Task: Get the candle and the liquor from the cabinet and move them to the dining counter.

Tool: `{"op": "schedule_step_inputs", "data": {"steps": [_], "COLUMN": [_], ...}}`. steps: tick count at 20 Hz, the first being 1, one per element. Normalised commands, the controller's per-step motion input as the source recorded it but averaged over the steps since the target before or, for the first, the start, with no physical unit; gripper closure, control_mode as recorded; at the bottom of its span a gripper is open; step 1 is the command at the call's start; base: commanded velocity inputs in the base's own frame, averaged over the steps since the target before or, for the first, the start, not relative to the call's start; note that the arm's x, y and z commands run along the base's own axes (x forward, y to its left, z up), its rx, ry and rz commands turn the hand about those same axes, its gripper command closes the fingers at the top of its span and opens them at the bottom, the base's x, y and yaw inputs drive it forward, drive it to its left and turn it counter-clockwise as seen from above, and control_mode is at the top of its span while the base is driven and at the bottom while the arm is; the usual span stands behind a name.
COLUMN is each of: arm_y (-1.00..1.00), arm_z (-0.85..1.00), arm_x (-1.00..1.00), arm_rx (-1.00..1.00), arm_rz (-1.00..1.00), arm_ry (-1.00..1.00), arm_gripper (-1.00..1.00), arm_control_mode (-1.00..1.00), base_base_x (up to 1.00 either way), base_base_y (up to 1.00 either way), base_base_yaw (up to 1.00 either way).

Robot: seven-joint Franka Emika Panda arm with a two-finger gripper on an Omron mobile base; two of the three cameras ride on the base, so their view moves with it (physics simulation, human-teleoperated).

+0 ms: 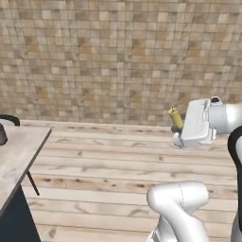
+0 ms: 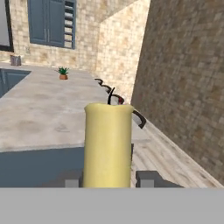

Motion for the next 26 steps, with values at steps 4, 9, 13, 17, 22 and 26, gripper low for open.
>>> {"op": "schedule_step_inputs", "data": {"steps": [4, 9, 13, 17, 22, 26], "arm_y": [0.00, 0.00, 0.00, 0.00, 0.00, 0.00], "arm_z": [0.00, 0.00, 0.00, 0.00, 0.00, 0.00], "arm_x": [0.00, 0.00, 0.00, 0.00, 0.00, 0.00], "arm_rx": [0.00, 0.00, 0.00, 0.00, 0.00, 0.00], "arm_rz": [0.00, 0.00, 0.00, 0.00, 0.00, 0.00], "arm_ry": [0.00, 0.00, 0.00, 0.00, 0.00, 0.00], "arm_gripper": [1.00, 1.00, 1.00, 1.00, 1.00, 1.00], "arm_control_mode": [1.00, 1.00, 1.00, 1.00, 1.00, 1.00], "base_base_x": [0.93, 0.95, 0.92, 0.93, 0.93, 0.83], "base_base_y": [-0.28, -0.25, -0.29, -0.25, -0.14, -0.10], "base_base_yaw": [0.38, 0.39, 0.38, 0.38, 0.41, 0.46]}}
